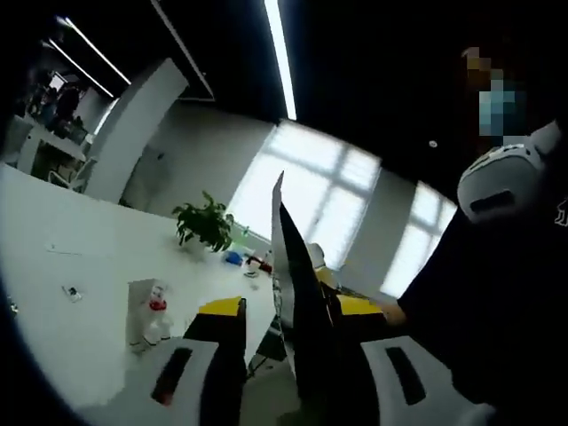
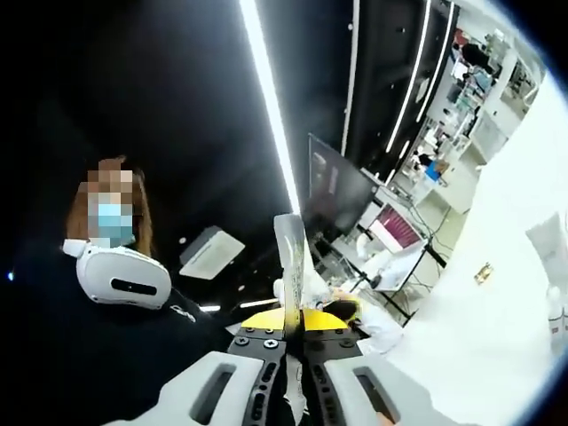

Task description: Arrange the skincare products in the storage area until every visible bottle or jar stands upright without overlapping.

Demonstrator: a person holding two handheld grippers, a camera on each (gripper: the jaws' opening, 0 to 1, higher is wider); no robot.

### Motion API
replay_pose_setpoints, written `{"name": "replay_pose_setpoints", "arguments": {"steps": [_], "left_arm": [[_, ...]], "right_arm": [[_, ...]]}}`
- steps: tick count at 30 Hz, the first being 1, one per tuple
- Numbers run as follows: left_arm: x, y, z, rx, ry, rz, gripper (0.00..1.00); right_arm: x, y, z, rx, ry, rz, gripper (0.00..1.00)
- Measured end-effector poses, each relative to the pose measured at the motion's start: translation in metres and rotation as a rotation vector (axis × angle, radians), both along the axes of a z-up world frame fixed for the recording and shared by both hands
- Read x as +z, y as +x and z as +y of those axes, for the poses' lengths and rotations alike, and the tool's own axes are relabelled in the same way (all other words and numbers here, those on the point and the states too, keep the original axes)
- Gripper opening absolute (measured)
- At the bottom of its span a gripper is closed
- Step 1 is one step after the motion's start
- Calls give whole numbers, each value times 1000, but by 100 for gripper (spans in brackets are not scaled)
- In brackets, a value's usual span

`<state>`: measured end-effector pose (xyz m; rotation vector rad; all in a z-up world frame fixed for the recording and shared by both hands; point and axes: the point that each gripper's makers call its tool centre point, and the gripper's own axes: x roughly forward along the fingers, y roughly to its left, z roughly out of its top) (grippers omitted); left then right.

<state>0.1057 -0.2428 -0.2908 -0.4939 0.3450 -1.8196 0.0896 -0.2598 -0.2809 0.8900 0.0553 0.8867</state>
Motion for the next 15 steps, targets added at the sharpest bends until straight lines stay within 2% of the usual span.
{"name": "replay_pose_setpoints", "arguments": {"steps": [1,3,5,7,10,13,14,15], "left_arm": [[5,6,-2,59,-30,-1,20],[-2,5,0,48,16,44,15],[-4,12,3,78,7,55,5],[-10,9,2,82,27,60,5],[-17,10,4,94,46,108,3],[-26,12,2,126,76,196,2],[-32,14,3,135,89,253,2],[-35,15,2,149,93,278,2]], "right_arm": [[0,-1,-2,20,35,33,0],[-8,1,-5,-2,4,60,0],[-17,2,-8,-21,-30,93,0],[-17,2,-6,-13,-29,90,0],[-23,3,-7,-17,-43,117,0],[-32,8,-9,-30,-49,169,0],[-38,12,-11,-42,-52,207,0],[-40,14,-12,-50,-42,230,0]]}}
